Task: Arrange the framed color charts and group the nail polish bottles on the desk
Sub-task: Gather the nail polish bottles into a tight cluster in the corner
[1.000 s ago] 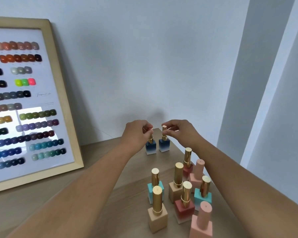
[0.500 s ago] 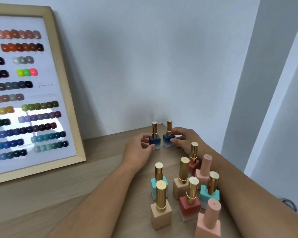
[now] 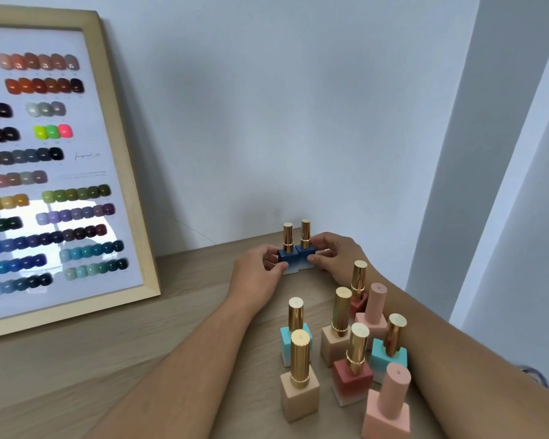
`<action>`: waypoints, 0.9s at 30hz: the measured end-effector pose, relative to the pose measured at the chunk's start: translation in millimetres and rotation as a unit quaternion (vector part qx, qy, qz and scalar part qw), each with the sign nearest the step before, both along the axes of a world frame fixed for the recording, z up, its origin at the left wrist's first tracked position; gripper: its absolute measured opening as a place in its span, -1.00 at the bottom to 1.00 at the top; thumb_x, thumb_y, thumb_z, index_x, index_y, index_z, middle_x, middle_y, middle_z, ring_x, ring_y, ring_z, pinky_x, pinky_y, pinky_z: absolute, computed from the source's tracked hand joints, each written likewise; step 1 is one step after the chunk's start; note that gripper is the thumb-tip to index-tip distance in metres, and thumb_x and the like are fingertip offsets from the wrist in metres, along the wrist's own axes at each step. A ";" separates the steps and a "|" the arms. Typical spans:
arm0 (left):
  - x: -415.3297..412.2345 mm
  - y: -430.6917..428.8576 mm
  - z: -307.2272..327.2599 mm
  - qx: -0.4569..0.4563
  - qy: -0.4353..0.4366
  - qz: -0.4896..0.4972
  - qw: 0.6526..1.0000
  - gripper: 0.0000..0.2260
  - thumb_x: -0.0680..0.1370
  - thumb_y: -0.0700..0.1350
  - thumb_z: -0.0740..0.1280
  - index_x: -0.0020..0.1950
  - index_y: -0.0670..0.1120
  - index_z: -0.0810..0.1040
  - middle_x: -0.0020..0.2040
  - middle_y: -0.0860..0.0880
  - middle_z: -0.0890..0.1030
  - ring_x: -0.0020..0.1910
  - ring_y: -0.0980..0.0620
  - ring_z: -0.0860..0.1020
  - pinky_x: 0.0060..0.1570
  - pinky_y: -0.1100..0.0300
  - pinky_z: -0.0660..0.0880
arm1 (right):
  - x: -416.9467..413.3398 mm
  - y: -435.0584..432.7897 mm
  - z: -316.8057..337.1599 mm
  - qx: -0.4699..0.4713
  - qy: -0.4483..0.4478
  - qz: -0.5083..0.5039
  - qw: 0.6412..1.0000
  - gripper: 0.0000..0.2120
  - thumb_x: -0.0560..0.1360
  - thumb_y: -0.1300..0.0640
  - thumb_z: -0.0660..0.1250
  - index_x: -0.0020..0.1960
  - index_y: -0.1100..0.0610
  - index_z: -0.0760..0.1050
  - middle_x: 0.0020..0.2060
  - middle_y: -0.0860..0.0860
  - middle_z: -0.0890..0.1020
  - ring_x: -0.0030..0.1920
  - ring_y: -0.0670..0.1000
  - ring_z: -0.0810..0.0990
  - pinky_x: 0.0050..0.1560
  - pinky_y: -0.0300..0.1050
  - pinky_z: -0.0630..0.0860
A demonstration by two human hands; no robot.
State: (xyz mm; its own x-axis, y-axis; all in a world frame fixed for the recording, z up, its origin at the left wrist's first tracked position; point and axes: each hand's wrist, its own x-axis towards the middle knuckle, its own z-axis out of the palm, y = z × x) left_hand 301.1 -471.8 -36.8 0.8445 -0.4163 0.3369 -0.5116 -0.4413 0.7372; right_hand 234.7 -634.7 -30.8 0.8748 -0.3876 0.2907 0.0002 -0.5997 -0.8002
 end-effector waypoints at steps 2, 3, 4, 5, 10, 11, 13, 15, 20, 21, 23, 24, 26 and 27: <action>2.0 -1.5 0.8 0.004 0.000 0.003 1.000 -0.73 0.48 -0.08 0.39 0.17 0.00 0.53 -0.12 0.11 0.55 -0.18 0.23 0.49 -0.23 0.41 0.36 | 3.6 0.8 -0.6 -0.008 0.002 -0.009 1.000 -0.64 0.44 0.18 0.39 0.22 0.08 0.48 0.16 0.05 0.60 -0.02 -0.07 0.53 0.05 -0.18 0.49; 3.1 -2.5 1.6 0.005 0.000 0.005 1.000 -0.72 0.48 -0.08 0.39 0.18 -0.01 0.53 -0.11 0.10 0.56 -0.16 0.20 0.50 -0.19 0.38 0.38 | 5.5 0.7 -0.6 -0.012 0.001 -0.014 1.000 -0.64 0.45 0.18 0.39 0.22 0.07 0.48 0.16 0.05 0.60 -0.03 -0.08 0.53 0.04 -0.19 0.48; 4.0 -3.5 2.3 0.005 0.001 0.007 1.000 -0.72 0.48 -0.08 0.38 0.18 -0.02 0.53 -0.10 0.09 0.56 -0.14 0.17 0.51 -0.15 0.34 0.40 | 7.0 0.6 -0.7 -0.016 0.000 -0.018 1.000 -0.65 0.45 0.18 0.38 0.22 0.07 0.48 0.16 0.04 0.60 -0.04 -0.09 0.53 0.03 -0.22 0.47; 5.0 -4.4 3.1 0.006 0.003 0.009 1.000 -0.72 0.48 -0.08 0.38 0.19 -0.03 0.52 -0.10 0.09 0.56 -0.12 0.15 0.51 -0.12 0.31 0.42 | 8.7 0.4 -0.5 -0.017 -0.003 -0.020 1.000 -0.66 0.45 0.18 0.38 0.21 0.07 0.49 0.15 0.04 0.61 -0.05 -0.10 0.53 0.02 -0.23 0.47; 12.9 -8.8 4.8 0.000 0.000 0.022 1.000 -0.71 0.48 -0.09 0.38 0.19 -0.05 0.52 -0.11 0.06 0.56 -0.14 0.14 0.52 -0.10 0.27 0.44 | 18.2 -2.1 0.4 -0.013 -0.004 -0.019 1.000 -0.67 0.44 0.17 0.39 0.20 0.07 0.51 0.11 0.02 0.62 -0.05 -0.10 0.55 0.03 -0.25 0.47; 14.6 -9.4 4.8 -0.001 0.001 0.026 1.000 -0.71 0.48 -0.10 0.38 0.19 -0.05 0.52 -0.11 0.06 0.56 -0.13 0.13 0.52 -0.10 0.27 0.45 | 19.8 -2.2 0.4 -0.012 -0.005 -0.018 1.000 -0.67 0.44 0.17 0.39 0.20 0.07 0.51 0.11 0.02 0.62 -0.05 -0.11 0.55 0.00 -0.30 0.44; 17.9 -10.3 5.0 -0.002 0.004 0.036 0.999 -0.71 0.48 -0.09 0.38 0.19 -0.05 0.51 -0.11 0.06 0.56 -0.13 0.13 0.52 -0.10 0.27 0.45 | 22.5 -2.4 0.6 -0.010 -0.005 -0.015 1.000 -0.65 0.44 0.18 0.40 0.21 0.06 0.51 0.11 0.01 0.62 -0.04 -0.11 0.56 -0.02 -0.35 0.39; 19.3 -10.5 5.4 -0.003 0.011 0.041 0.999 -0.71 0.48 -0.09 0.38 0.18 -0.05 0.51 -0.11 0.06 0.57 -0.13 0.13 0.52 -0.11 0.27 0.45 | 22.4 -2.9 1.1 -0.003 -0.001 -0.008 1.000 -0.65 0.44 0.18 0.40 0.21 0.06 0.51 0.11 0.01 0.62 -0.02 -0.10 0.57 0.00 -0.34 0.40; 11.3 -1.2 8.9 -0.019 0.023 0.048 0.998 -0.75 0.48 -0.05 0.38 0.14 -0.04 0.52 -0.12 0.04 0.58 -0.15 0.15 0.51 -0.16 0.30 0.41 | 5.9 -3.7 3.3 0.030 -0.022 -0.029 0.999 -0.72 0.46 0.16 0.38 0.16 0.08 0.52 0.03 -0.01 0.63 -0.01 -0.05 0.59 0.01 -0.25 0.53; 6.7 3.0 9.8 -0.022 0.028 0.047 0.998 -0.76 0.48 -0.05 0.38 0.13 -0.03 0.52 -0.14 0.06 0.57 -0.15 0.17 0.50 -0.18 0.32 0.40 | -0.9 -3.3 3.5 0.029 -0.041 -0.044 0.998 -0.78 0.46 0.15 0.38 0.10 0.07 0.54 -0.03 -0.04 0.64 -0.04 -0.08 0.59 -0.02 -0.32 0.51; -4.5 14.3 10.7 -0.031 0.037 0.045 0.998 -0.80 0.49 -0.06 0.37 0.10 -0.01 0.52 -0.16 0.11 0.54 -0.17 0.20 0.49 -0.25 0.38 0.36 | -17.0 -1.3 3.7 0.031 -0.089 -0.079 0.992 -0.92 0.46 0.15 0.37 -0.06 0.02 0.57 -0.17 -0.14 0.63 -0.13 -0.17 0.58 -0.15 -0.51 0.43; -11.5 21.2 11.1 -0.038 0.041 0.043 0.997 -0.82 0.49 -0.06 0.36 0.08 0.00 0.53 -0.15 0.12 0.54 -0.16 0.21 0.48 -0.27 0.39 0.35 | -26.0 0.1 3.8 0.038 -0.109 -0.095 0.989 -0.93 0.46 0.16 0.37 -0.13 -0.01 0.57 -0.22 -0.17 0.63 -0.16 -0.20 0.57 -0.19 -0.52 0.42; -27.7 36.4 11.9 -0.053 0.055 0.036 0.996 -0.85 0.50 -0.07 0.35 0.06 0.02 0.52 -0.13 0.11 0.55 -0.14 0.20 0.49 -0.27 0.39 0.36 | -45.8 3.3 3.8 0.060 -0.132 -0.121 0.982 -0.87 0.46 0.17 0.36 -0.20 -0.04 0.57 -0.26 -0.18 0.63 -0.20 -0.21 0.58 -0.21 -0.43 0.42; -35.5 43.8 12.1 -0.058 0.062 0.031 0.996 -0.86 0.50 -0.07 0.34 0.05 0.03 0.52 -0.11 0.11 0.55 -0.13 0.20 0.50 -0.26 0.38 0.36 | -55.3 4.8 4.3 0.067 -0.137 -0.131 0.980 -0.85 0.45 0.17 0.36 -0.22 -0.06 0.57 -0.27 -0.18 0.64 -0.21 -0.22 0.58 -0.21 -0.39 0.42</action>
